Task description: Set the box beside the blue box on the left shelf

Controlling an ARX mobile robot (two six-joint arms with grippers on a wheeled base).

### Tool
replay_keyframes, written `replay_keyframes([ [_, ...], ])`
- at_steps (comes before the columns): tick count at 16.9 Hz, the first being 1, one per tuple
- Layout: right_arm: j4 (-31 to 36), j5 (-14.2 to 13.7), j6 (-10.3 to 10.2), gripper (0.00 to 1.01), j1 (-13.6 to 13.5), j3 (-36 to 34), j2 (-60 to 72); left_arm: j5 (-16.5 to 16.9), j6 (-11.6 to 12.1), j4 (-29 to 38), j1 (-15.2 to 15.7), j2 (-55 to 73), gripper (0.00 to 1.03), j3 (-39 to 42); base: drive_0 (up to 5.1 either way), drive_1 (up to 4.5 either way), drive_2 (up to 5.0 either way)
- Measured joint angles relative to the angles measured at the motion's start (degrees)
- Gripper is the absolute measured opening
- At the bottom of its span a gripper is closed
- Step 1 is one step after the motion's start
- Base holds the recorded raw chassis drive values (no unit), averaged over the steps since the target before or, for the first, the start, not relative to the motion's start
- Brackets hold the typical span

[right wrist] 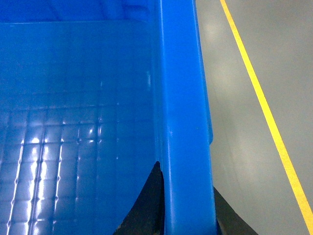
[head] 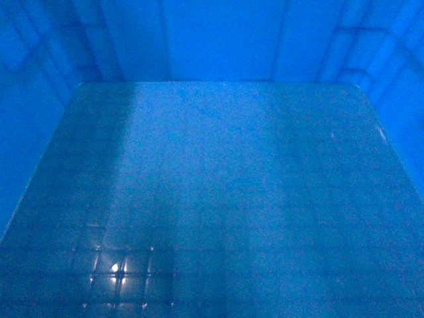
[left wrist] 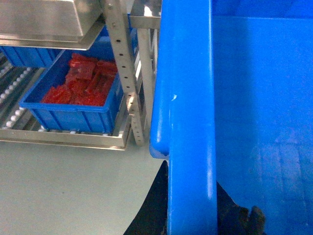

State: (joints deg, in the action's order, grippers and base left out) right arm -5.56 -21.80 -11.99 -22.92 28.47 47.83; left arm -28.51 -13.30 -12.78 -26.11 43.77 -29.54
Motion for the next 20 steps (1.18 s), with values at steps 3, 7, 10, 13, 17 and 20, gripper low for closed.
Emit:
replay_keyframes([
  [3, 0.1, 0.0, 0.0, 0.1, 0.0, 0.0, 0.0, 0.0, 0.0, 0.0, 0.0, 0.0, 0.08, 0.0, -4.8, 2.52, 2.5],
  [7, 0.0, 0.0, 0.0, 0.1, 0.0, 0.0, 0.1, 0.0, 0.0, 0.0, 0.0, 0.0, 0.08, 0.0, -4.9, 1.49, 3.3],
  [10, 0.0, 0.0, 0.0, 0.1, 0.0, 0.0, 0.1, 0.0, 0.0, 0.0, 0.0, 0.0, 0.08, 0.0, -4.9, 1.38, 3.4],
  [13, 0.0, 0.0, 0.0, 0.1, 0.0, 0.0, 0.1, 0.0, 0.0, 0.0, 0.0, 0.0, 0.08, 0.0, -4.8, 1.37, 3.5],
  [17, 0.0, 0.0, 0.0, 0.1, 0.0, 0.0, 0.0, 0.0, 0.0, 0.1, 0.0, 0.0, 0.08, 0.0, -4.9, 2.22, 2.7],
  [20, 0.0, 0.0, 0.0, 0.1, 0.0, 0.0, 0.1, 0.0, 0.0, 0.0, 0.0, 0.0, 0.08, 0.0, -5.0, 2.31, 2.3],
])
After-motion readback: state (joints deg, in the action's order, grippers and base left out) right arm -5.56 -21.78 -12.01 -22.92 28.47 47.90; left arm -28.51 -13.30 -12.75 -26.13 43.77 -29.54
